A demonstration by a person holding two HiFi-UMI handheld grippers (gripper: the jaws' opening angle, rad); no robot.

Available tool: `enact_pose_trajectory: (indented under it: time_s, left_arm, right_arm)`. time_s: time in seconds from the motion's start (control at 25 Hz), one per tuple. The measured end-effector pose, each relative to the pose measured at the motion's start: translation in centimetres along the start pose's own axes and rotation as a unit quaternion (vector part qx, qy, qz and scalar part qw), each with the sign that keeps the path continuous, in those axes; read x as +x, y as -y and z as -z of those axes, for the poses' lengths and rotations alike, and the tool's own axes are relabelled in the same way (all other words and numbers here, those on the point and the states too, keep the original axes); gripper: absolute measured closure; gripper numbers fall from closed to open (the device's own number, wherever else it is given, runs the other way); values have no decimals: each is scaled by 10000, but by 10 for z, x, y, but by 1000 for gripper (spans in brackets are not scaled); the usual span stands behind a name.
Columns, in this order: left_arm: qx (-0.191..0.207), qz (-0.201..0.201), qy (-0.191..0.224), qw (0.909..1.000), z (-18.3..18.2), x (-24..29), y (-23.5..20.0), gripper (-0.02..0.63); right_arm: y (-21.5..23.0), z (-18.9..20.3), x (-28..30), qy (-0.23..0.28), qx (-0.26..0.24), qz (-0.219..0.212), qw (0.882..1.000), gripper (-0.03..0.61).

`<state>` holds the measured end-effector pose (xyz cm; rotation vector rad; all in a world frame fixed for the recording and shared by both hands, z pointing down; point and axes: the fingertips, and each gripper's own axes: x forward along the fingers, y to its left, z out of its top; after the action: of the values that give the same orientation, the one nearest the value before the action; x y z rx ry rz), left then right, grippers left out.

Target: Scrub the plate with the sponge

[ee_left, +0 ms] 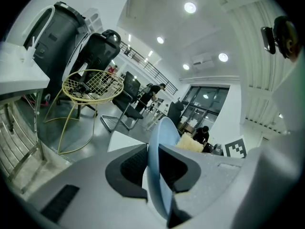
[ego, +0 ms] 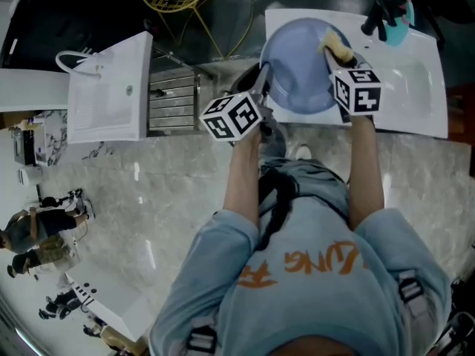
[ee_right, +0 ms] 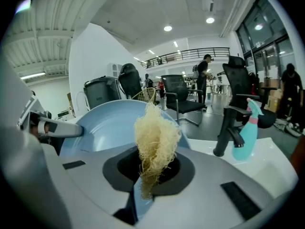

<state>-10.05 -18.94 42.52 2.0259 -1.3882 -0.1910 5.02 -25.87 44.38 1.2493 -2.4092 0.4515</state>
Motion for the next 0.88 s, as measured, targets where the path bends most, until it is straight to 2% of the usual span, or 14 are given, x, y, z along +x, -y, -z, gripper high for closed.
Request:
enact_pose_trajectory:
  time_s: [0.2,0.36,0.6,0.76,0.88]
  left_arm:
    - [9,52,-73,10000,5,9,8,566]
    - [-143,-51,-86,9998,12,14,5,566]
    - [-416,-279,35,9987,7,10,-9,566]
    - [-472,-358,157,9981,1,6,-15,566]
    - [-551,-412,197,9974,0,4,-18,566]
  right_arm:
    - [42,17,-15,-155,333,586,9976,545]
    - [54,21,-20,-118,537,653,9964,546]
    - [10,-28,-18,503,414,-147,9978,546]
    - [-42,-35,-7,452,100,-875,9951,546]
    - [-78,-30,1,225,-133,-1417,9896,546]
